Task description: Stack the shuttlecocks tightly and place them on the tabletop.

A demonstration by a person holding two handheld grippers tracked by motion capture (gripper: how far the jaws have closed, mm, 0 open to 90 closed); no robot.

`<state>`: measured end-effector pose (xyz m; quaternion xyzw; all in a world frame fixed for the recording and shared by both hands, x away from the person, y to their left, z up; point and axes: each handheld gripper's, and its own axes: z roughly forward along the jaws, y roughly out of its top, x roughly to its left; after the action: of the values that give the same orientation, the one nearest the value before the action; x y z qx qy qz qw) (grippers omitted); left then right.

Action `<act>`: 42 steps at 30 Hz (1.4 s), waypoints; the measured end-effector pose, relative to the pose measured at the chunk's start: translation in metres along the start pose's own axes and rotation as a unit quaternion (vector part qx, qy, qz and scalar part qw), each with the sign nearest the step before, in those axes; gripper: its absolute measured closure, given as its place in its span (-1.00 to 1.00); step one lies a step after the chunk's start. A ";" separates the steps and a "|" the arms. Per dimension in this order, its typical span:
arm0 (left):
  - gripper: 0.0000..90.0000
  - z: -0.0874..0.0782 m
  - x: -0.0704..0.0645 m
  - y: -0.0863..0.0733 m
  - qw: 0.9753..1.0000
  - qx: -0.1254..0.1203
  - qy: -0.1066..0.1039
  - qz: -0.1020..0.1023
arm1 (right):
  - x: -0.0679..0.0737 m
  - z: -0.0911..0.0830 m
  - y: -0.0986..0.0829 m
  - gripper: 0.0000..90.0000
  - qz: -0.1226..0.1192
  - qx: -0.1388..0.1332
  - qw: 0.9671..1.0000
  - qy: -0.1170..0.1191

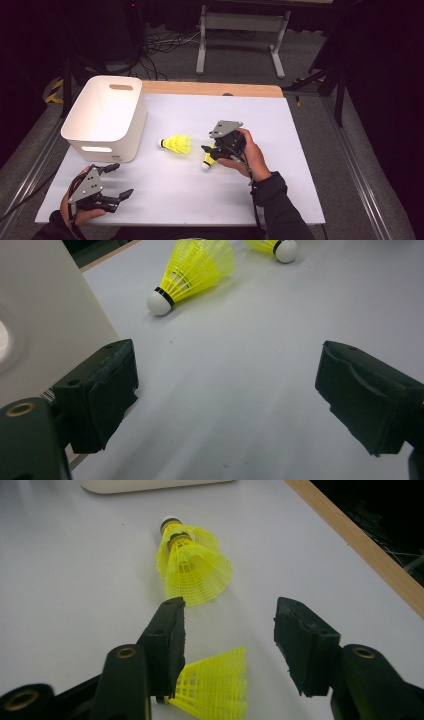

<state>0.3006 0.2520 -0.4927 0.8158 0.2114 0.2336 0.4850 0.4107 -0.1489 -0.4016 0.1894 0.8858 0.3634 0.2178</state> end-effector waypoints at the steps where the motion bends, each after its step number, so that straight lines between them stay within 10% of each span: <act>1: -0.76 0.000 0.000 0.000 1.000 0.001 0.000 0.000 | -0.002 -0.002 -0.005 -0.13 0.005 -0.006 1.000 0.003; 9: -0.76 0.001 0.000 0.000 1.000 0.003 0.003 0.002 | -0.009 -0.012 -0.039 -0.55 0.038 -0.036 0.998 0.021; 21: -0.77 0.000 0.000 0.001 1.000 -0.002 0.000 0.006 | -0.012 0.011 -0.065 -0.72 0.050 -0.007 0.997 0.056; 42: -0.75 0.001 0.000 0.001 1.000 -0.001 0.000 0.003 | -0.007 0.008 -0.067 0.33 0.001 0.005 0.994 0.105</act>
<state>0.3009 0.2509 -0.4922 0.8158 0.2087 0.2356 0.4852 0.4087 -0.1920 -0.4541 0.1522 0.9054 0.3769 0.1226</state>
